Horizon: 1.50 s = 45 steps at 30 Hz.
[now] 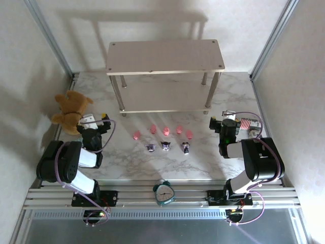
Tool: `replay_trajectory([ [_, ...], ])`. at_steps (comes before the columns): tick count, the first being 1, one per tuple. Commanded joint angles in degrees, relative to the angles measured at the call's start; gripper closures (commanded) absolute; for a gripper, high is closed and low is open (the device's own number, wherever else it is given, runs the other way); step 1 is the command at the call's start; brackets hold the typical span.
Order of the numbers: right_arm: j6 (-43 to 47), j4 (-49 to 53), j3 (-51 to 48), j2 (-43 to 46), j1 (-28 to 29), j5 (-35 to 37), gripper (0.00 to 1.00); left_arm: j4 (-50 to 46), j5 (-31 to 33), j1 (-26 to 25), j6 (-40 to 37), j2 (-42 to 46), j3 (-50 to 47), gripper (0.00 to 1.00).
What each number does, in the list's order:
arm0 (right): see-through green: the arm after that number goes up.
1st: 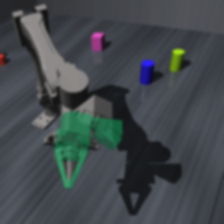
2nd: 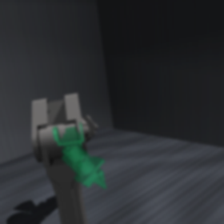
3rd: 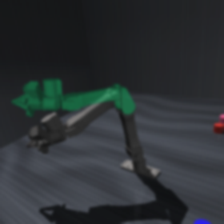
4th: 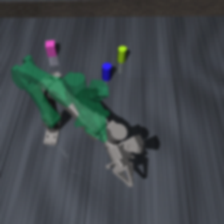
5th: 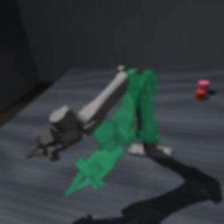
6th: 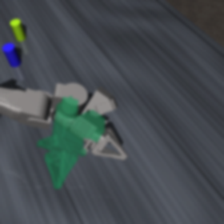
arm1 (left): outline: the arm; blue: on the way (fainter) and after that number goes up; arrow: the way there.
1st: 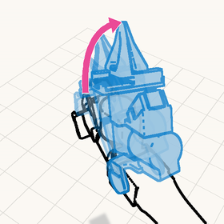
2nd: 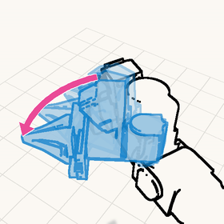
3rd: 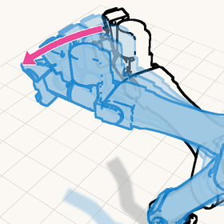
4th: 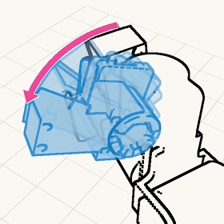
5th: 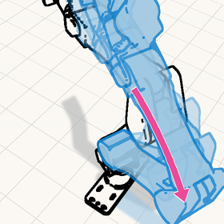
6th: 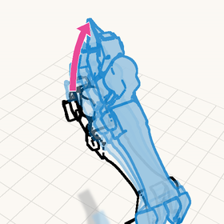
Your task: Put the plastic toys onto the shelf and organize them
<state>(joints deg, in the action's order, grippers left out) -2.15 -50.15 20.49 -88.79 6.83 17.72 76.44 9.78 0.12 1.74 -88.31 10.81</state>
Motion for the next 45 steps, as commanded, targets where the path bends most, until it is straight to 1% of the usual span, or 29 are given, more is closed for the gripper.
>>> replay_trajectory([
  [1, -0.4, -1.44, 0.76, -0.15, -0.39, -0.56, 0.01, 0.37, -1.08, 0.66, 1.08, -0.1, 1.06, 0.0],
  [22, -0.53, -0.97, 1.0, -0.11, -0.5, -1.06, 0.01, 0.17, -1.33, 0.75, 1.15, -0.03, 1.15, 0.0],
  [23, -0.58, -0.85, 1.01, -0.06, -0.52, -1.19, 0.01, -0.04, -2.32, 0.9, 0.98, -0.12, 1.28, 0.0],
  [24, -0.66, -0.83, 0.97, -0.06, -0.59, -1.36, 0.01, -0.8, -6.01, 1.34, 0.1, -0.06, 1.63, 0.0],
  [25, -0.68, -0.83, 1.03, -0.06, -0.71, -1.51, 0.01, -1.46, -7.22, 1.81, 0.3, 0.14, 1.74, 0.03],
  [27, -0.83, -0.62, 1.03, 0.04, -0.99, -2.39, 0.08, -1.3, -8.83, 2.68, 0.85, -0.02, 1.85, 0.27],
  [28, -0.68, -0.3, 1.29, 0.16, -1.11, -3.08, 0.1, -1.45, -8.95, 2.69, 0.82, 0.11, 1.82, 0.34],
  [29, -0.66, 1.6, 1.91, 0.8, -1.27, -3.74, 0.12, -1.36, -8.65, 2.68, 0.9, 0.17, 1.89, 0.38],
  [30, -0.58, 2.96, 2.63, 1.67, -1.3, -3.66, 0.12, -3.76, -7.76, 2.54, 0.98, 1.1, 2.75, 0.42],
  [31, -0.53, 6.55, 3.77, 3.09, -1.29, -3.11, 0.12, -7.48, -7.1, 2.43, 1.05, 2.81, 4.26, 0.45],
  [33, -0.86, 18.5, 9.59, 7.8, -1.31, -2.6, 0.13, -22.17, -6.6, 2.04, 1.17, 8.17, 9.91, 0.6],
  [35, -0.44, 26.23, 12.79, 12.25, -1.24, -5.25, 0.18, -32.25, -6.75, 1.29, 1.74, 13.26, 14.16, 0.67],
  [37, -1.79, 33.19, 15.55, 16.88, -0.95, -7.89, 0.23, -37.98, -6.67, -0.02, 2.99, 18.13, 15.99, 0.67],
  [40, -5.76, 50.82, 22.94, 21.61, -0.45, -13.93, 0.38, -45.24, -6.38, -2.09, 6.83, 24.71, 17.67, 0.64],
  [41, -7.72, 57.06, 25.64, 22.3, 0.1, -14.99, 0.43, -47.83, -5.34, -2.92, 8.38, 26.44, 18.23, 0.64],
  [42, -9.32, 62.45, 27.74, 22.71, 1.22, -15.31, 0.46, -50.07, -4.3, -4.01, 9.48, 28.31, 18.66, 0.65],
  [43, -9.89, 66.17, 29.08, 22.93, 2.72, -15.15, 0.48, -52.1, -3.09, -5.11, 10.11, 29.85, 19.09, 0.66],
  [45, -10.6, 74.26, 31.14, 23.85, 8.41, -10.92, 0.45, -56.2, 1.05, -7.61, 11.77, 32.79, 20.04, 0.65],
])
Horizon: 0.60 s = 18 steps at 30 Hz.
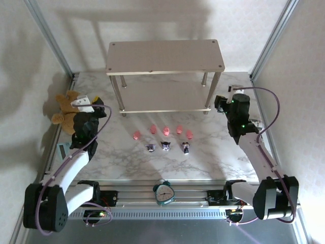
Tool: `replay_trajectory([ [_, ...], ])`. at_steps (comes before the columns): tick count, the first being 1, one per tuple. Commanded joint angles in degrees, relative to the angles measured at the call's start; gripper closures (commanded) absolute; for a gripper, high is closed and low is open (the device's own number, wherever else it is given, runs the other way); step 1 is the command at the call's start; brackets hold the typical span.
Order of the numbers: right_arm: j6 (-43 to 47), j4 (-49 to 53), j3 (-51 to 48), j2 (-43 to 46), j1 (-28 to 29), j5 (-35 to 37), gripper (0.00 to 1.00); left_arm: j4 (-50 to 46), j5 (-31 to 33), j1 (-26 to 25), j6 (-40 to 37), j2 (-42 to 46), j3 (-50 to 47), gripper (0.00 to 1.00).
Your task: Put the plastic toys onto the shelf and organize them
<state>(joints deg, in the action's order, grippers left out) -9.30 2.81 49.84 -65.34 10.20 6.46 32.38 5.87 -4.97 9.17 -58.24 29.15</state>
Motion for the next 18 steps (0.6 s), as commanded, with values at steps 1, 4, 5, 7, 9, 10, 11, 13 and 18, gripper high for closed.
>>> replay_trajectory([
  [1, -4.03, 24.25, 2.27, 0.9, 7.83, 2.59, 0.43, -15.12, 6.6, -3.21, 5.4, 3.6, 2.45, 0.64],
  [4, -9.63, 33.52, 2.89, 2.51, 17.19, 8.27, 0.38, -22.84, 8.6, -3.77, 8.57, 4.43, 5.03, 0.65],
  [5, -11.85, 35.2, 2.68, 2.9, 19.71, 9.45, 0.37, -25.27, 9.31, -3.96, 9.53, 4.25, 5.85, 0.65],
  [7, -17.15, 37.79, 1.98, 3.29, 24.57, 10.76, 0.37, -28.05, 9.58, -3.99, 10.09, 3.65, 7.06, 0.66],
  [9, -22.69, 39.88, 1.58, 2.57, 28.93, 11.48, 0.37, -29.92, 9.39, -3.97, 10.71, 2.86, 8.22, 0.66],
  [10, -24.62, 40.36, 1.57, 1.93, 30.5, 11.43, 0.37, -30.62, 9.04, -3.95, 11.01, 2.29, 8.85, 0.66],
  [11, -26.75, 40.93, 1.72, 0.88, 32.17, 11.56, 0.37, -31.44, 8.68, -3.94, 11.37, 1.62, 9.61, 0.67],
  [13, -29.42, 41.44, 2.29, -1.62, 35.33, 11.39, 0.37, -32.46, 7.91, -4.03, 12.13, 0.21, 10.99, 0.67],
  [18, -33.07, 39.91, 3.52, -8.82, 38.58, 8.48, 0.36, -33.47, 6.13, -4.25, 12.55, -1.75, 13.16, 0.68],
])
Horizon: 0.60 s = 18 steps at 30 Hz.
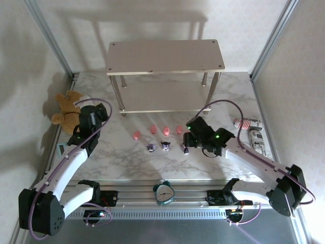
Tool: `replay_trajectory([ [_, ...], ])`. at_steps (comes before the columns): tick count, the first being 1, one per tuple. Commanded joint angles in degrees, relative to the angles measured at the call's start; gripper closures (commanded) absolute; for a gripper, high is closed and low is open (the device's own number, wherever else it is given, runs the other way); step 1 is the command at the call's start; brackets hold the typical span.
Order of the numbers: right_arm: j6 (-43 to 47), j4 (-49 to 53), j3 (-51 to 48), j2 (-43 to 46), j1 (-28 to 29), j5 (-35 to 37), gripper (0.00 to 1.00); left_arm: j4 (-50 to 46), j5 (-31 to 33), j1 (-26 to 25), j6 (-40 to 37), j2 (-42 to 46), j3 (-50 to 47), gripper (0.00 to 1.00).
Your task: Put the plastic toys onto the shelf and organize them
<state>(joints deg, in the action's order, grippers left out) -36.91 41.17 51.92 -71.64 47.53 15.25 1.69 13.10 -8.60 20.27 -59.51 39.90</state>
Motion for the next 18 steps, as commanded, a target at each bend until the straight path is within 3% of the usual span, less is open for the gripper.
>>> replay_trajectory([
  [1, -5.92, 0.53, 1.17, -3.31, 1.44, -0.81, 0.36, -2.9, -1.32, -0.63, 1.46, -0.52, 2.54, 0.69],
  [18, -10.08, -5.89, -2.03, -15.44, 1.36, -2.53, 0.43, -3.6, -1.55, -0.63, 1.0, -1.92, 2.37, 0.69],
])
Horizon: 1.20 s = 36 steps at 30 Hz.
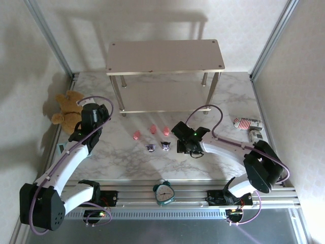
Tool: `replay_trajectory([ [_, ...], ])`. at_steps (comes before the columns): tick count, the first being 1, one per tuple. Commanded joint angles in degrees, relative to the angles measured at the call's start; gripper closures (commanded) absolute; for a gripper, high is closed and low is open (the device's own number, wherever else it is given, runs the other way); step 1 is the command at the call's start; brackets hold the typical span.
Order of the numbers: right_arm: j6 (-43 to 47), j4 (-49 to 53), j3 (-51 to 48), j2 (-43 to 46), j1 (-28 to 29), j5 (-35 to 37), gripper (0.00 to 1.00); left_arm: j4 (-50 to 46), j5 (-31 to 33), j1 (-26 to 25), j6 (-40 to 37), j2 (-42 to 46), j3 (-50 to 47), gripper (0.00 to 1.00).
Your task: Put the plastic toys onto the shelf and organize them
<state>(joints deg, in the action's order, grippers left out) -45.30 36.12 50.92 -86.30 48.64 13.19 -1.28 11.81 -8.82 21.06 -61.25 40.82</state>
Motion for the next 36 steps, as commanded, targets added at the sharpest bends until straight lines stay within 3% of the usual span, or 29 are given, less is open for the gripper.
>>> replay_trajectory([
  [1, -1.72, -1.18, -1.16, -1.03, 0.05, -0.49, 0.43, -0.5, -0.23, -0.45, 0.17, -0.31, 1.46, 0.69],
  [21, 1.09, -6.92, -1.95, -5.78, -4.43, -3.79, 0.53, 0.44, -0.7, -0.48, -0.27, -3.25, 2.43, 0.71],
  [24, 1.5, -7.48, -1.74, -6.61, -4.65, -4.13, 0.58, 0.66, -0.7, -0.41, -0.25, -3.84, 2.49, 0.72],
  [30, 2.33, -7.99, -1.87, -7.27, -4.61, -4.85, 0.8, 0.71, -0.92, -0.45, -0.36, -4.73, 2.86, 0.72],
  [36, 3.11, -4.8, -1.67, -3.55, -4.61, -4.31, 0.86, 0.75, -1.14, -0.46, -0.4, -5.21, 3.37, 0.73],
])
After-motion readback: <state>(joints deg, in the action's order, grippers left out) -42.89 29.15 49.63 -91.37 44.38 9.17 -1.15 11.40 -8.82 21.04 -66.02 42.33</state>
